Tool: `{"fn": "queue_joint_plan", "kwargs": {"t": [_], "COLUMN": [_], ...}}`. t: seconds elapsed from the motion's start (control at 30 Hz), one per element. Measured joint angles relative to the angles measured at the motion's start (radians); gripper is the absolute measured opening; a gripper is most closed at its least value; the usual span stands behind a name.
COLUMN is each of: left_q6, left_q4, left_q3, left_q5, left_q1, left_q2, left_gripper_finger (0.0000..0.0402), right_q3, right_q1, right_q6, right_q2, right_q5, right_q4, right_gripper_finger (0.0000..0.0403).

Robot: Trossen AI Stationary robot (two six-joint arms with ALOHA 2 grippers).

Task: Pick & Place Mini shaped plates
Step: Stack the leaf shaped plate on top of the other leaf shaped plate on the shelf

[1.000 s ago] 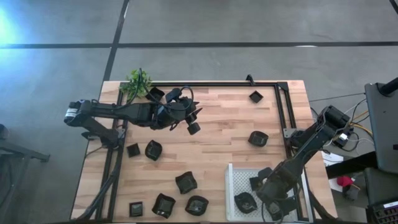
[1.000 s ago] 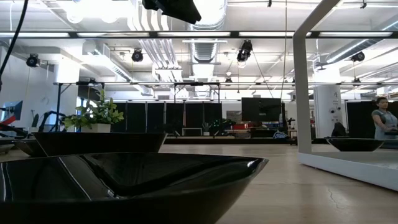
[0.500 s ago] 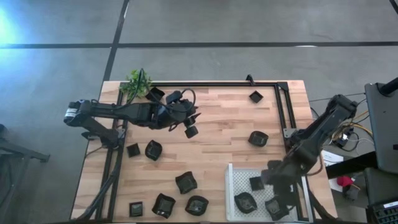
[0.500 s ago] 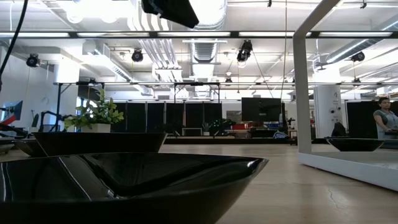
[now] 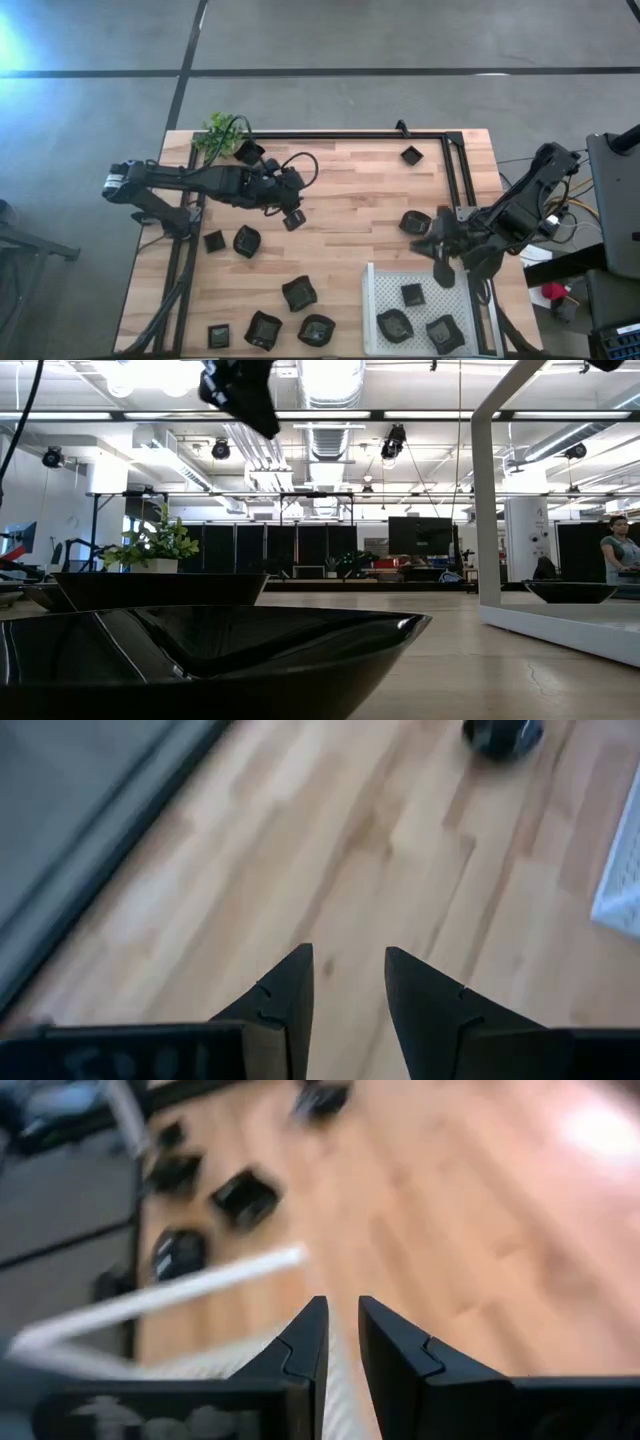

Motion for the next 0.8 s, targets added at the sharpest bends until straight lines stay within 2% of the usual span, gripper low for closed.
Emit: {"fn": "queue_joint_plan", "kwargs": {"t": [0.13, 0.27, 0.57, 0.8], "left_q6": [-0.093, -0.144, -0.172, -0.083], "left_q4": [-0.119, -0.193, -0.224, -0.188], "left_q3": [0.0, 0.0, -0.015, -0.113], "left_q5": [0.025, 0.067, 0.202, 0.367], "left_q1": [-0.001, -0.001, -0.004, -0.044], "left_q2": [0.0, 0.0, -0.001, -0.001], "left_gripper_finger": [0.0119, 0.0119, 0.0119, 0.012], "right_q3": [0.0, -0.001, -0.002, -0.002], "right_q1": [-0.005, -0.03, -0.137, -0.175], "right_q6": [-0.004, -0.005, -0.005, -0.046], "right_q2": [-0.021, -0.034, -0.059, -0.068], "right_q5": [0.163, 0.262, 0.285, 0.285], "right_q4": [-0.037, -0.053, -0.053, -0.053], "right_gripper_finger": [0.0056, 0.0056, 0.0056, 0.0056]}}
